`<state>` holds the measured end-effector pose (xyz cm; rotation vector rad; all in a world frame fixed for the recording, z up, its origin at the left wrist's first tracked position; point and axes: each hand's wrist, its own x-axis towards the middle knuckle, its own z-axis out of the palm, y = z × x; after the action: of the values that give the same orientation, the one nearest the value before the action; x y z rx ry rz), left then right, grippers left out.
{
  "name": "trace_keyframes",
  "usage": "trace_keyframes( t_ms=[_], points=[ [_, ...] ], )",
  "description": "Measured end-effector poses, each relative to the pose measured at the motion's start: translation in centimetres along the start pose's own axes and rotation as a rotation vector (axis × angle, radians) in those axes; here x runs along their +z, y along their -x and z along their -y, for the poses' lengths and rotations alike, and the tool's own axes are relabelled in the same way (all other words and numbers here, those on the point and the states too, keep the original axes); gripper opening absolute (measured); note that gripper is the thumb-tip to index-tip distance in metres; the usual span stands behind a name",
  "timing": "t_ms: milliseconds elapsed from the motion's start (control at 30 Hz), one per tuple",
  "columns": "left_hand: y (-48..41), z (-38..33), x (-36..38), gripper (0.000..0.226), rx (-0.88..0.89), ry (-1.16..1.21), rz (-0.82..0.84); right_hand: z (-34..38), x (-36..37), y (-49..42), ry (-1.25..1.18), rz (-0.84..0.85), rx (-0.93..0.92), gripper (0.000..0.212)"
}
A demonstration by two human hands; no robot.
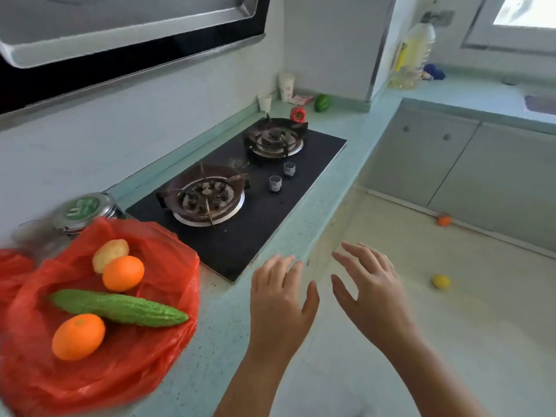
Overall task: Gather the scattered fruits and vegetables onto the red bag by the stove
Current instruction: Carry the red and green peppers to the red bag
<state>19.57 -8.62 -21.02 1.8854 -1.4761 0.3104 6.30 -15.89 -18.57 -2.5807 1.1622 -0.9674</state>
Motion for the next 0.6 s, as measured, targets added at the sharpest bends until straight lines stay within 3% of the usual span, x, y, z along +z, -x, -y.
trace_keyframes(
  t_ms=[233,600],
  points=[
    [-3.0,-6.6,6.2,0.041,0.111,0.04,0.11,-8.4,-3.8,0.6,0.048,-0.073,0.132,0.033],
    [-10.8,-19.9,18.1,0.04,0.245,0.123,0.175,-24.9,-10.5,-2.0,0.103,-0.175,0.27,0.031]
  ],
)
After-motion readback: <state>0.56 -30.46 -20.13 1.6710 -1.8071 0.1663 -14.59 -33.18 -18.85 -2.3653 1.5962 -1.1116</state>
